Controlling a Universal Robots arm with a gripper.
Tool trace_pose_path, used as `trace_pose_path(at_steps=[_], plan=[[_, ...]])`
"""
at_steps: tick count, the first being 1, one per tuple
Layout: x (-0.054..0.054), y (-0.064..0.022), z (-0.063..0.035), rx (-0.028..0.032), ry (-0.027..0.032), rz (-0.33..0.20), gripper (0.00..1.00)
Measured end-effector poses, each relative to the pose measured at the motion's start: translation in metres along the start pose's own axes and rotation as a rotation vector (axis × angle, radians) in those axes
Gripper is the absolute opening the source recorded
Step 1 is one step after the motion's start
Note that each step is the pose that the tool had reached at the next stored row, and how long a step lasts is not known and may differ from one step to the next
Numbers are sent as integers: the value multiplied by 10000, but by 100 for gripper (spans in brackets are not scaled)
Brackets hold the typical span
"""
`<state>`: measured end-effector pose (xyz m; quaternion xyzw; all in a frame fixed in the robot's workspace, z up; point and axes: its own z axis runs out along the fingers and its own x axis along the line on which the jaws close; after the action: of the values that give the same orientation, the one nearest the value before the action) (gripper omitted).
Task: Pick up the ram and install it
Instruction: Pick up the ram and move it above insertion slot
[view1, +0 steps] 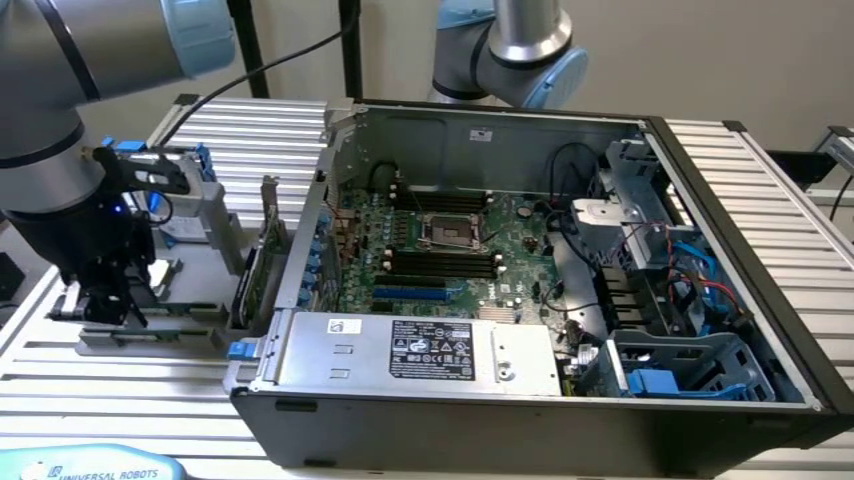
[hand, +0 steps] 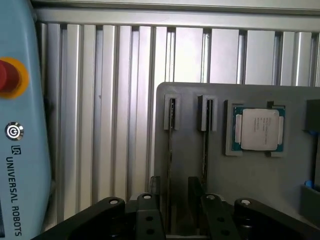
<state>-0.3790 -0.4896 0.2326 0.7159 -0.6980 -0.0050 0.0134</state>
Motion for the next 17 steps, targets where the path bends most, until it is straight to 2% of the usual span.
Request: trace_pose_path(at_steps=[17], plan=[[1, -8, 302, 0, -1, 23, 36]])
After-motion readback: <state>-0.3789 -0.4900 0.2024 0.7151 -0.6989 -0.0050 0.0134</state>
